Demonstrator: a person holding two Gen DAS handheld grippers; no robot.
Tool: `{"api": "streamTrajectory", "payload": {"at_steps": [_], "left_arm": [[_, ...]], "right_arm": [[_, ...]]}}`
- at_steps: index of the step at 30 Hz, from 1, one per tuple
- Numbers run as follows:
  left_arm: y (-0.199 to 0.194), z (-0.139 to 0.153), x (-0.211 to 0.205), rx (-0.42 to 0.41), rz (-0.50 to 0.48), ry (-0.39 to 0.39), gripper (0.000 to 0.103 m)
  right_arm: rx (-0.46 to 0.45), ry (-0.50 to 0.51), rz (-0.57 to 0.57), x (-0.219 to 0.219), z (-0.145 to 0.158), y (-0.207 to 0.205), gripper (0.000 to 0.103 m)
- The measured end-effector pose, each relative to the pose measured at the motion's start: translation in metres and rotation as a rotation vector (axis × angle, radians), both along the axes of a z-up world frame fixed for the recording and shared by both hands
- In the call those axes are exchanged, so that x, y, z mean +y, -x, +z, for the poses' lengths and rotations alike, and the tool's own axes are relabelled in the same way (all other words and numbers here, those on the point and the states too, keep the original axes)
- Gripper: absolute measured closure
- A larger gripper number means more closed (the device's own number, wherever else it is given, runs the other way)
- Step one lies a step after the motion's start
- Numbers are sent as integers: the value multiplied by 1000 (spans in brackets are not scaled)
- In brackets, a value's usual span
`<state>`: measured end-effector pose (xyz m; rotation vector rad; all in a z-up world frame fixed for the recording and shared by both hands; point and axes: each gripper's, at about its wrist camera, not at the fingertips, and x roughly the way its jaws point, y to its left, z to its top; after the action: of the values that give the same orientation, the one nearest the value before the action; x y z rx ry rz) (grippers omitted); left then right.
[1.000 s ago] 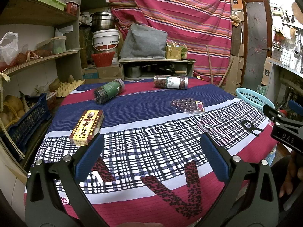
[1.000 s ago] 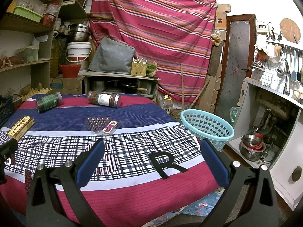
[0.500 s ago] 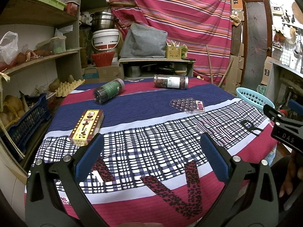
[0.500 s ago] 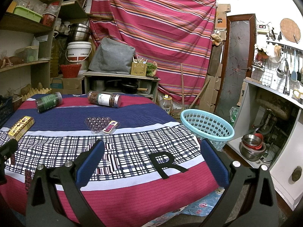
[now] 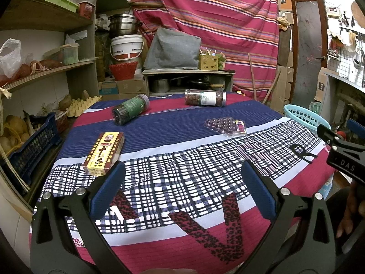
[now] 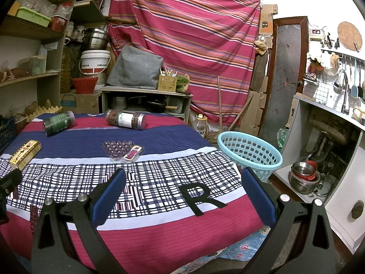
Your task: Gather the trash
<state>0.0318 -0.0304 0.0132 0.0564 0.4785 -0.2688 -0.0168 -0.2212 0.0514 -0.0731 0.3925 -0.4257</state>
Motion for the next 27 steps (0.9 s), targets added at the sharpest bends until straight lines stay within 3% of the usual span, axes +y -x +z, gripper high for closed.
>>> {"api": "streamTrajectory", "payload": {"at_steps": [27], "left_arm": [[0,1,1,-1,-1,-1,5]], "right_arm": [[0,0,1,-1,0,0,5]]}}
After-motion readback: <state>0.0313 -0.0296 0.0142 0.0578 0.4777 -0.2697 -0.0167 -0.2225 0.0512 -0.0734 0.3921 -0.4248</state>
